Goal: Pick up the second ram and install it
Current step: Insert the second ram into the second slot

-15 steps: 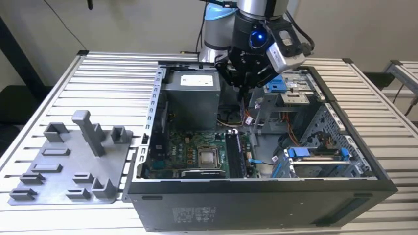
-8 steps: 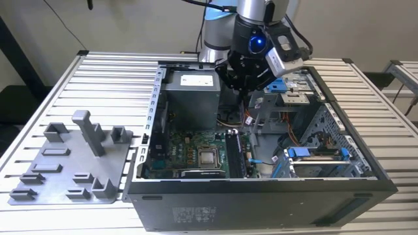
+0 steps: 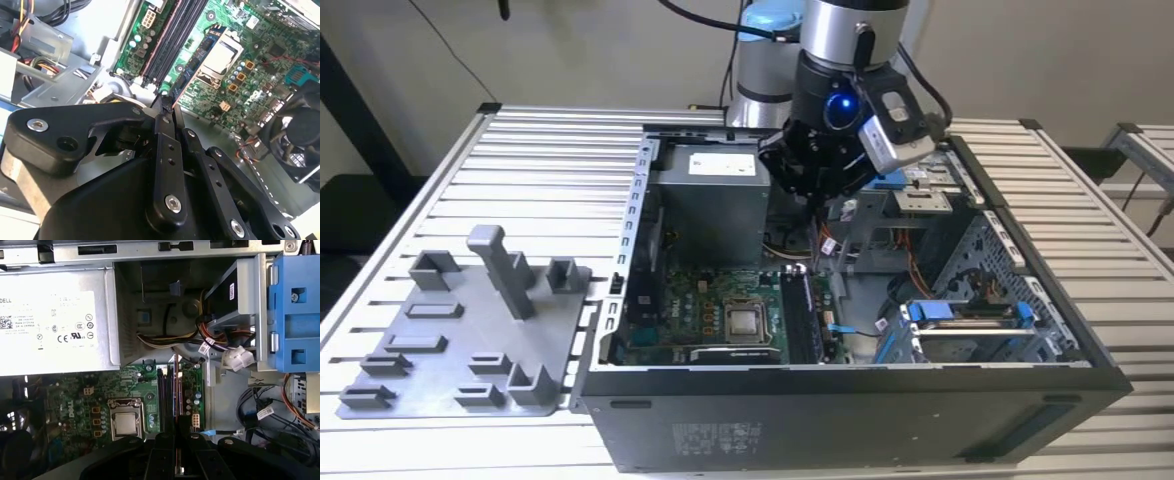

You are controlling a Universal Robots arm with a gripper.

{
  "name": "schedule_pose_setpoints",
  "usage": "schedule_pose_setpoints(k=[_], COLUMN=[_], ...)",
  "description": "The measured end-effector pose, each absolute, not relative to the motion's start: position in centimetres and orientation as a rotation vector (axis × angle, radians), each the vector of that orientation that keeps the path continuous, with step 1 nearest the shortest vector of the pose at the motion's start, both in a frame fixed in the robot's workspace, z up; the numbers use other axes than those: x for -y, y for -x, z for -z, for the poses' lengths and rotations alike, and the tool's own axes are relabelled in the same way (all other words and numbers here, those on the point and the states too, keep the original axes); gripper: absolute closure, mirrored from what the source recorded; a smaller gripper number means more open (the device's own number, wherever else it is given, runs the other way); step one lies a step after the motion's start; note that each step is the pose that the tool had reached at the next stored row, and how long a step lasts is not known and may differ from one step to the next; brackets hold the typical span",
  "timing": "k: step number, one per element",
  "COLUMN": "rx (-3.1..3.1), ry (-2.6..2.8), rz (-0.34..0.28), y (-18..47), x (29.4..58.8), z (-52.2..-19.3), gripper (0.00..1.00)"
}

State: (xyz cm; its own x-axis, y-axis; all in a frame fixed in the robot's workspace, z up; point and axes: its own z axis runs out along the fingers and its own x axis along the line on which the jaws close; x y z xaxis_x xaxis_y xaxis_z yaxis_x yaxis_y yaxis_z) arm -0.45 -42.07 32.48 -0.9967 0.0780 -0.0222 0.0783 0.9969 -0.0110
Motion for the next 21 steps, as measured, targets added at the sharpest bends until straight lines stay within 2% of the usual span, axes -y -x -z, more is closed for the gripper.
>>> schedule_pose_setpoints(k=[12, 21], rx=[-3.099, -3.1], ry=[-0.116, -0.101], rz=[0.018, 0.016], y=[0.6, 0.9], x=[42.3, 44.5], z=[-30.7, -29.6], gripper=[0.86, 0.86])
